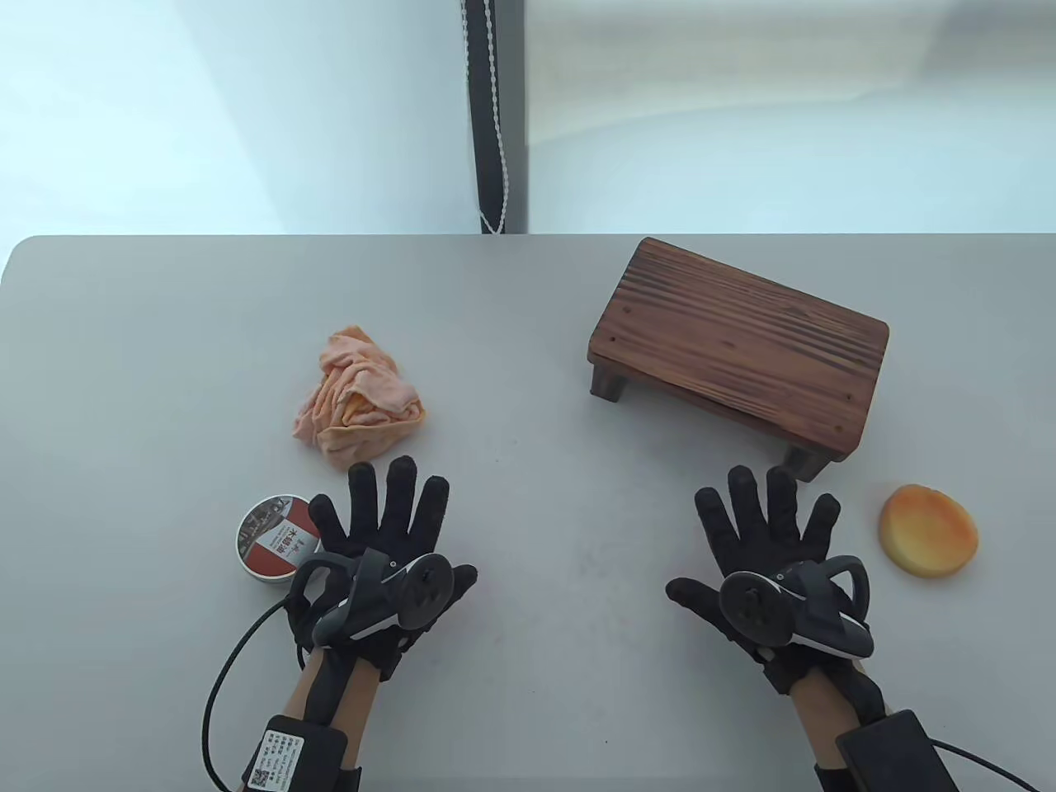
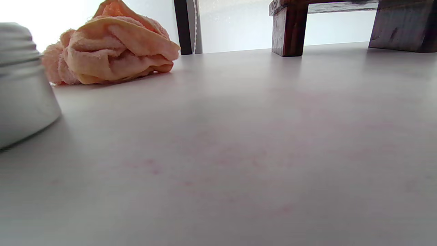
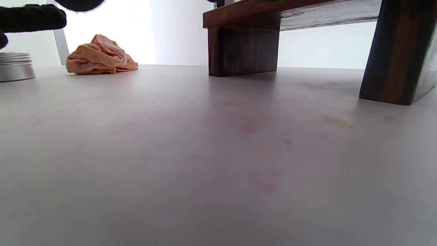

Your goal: Dip and apply wood wax on stool

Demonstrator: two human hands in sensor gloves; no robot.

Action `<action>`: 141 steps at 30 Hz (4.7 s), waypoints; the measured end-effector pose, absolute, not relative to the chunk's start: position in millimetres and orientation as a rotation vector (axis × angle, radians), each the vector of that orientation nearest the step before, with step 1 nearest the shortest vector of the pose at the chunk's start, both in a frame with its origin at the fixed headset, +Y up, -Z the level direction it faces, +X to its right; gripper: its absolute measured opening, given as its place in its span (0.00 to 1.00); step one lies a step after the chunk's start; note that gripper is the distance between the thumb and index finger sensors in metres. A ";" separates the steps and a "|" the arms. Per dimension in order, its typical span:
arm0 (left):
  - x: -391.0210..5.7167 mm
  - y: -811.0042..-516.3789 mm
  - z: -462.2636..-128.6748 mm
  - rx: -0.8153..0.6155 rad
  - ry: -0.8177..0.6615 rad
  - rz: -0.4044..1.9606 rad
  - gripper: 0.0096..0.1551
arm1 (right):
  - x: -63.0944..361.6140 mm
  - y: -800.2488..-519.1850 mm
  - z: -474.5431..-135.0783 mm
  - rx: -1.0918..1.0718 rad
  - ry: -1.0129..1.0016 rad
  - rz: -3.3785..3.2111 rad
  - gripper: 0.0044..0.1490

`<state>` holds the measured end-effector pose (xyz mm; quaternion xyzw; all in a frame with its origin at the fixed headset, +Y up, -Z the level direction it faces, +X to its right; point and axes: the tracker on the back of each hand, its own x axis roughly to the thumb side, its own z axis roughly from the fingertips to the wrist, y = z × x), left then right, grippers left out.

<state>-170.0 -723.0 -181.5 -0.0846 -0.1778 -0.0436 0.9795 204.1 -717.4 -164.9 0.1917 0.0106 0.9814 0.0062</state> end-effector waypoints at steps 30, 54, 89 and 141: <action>-174.6 -714.3 -180.4 -0.168 -0.349 -0.048 0.63 | 183.4 -658.5 -201.6 0.467 -0.220 3.266 0.64; -181.4 -715.9 -184.4 -0.219 -0.346 0.012 0.63 | 153.7 -690.3 -338.5 0.134 -0.239 3.610 0.69; -190.2 -711.5 -183.7 -0.226 -0.309 0.035 0.63 | 85.6 -623.3 -230.1 0.891 -1.051 3.388 0.45; -188.8 -716.5 -186.3 -0.255 -0.320 0.030 0.63 | 166.6 -634.2 -199.2 0.410 -0.512 3.033 0.53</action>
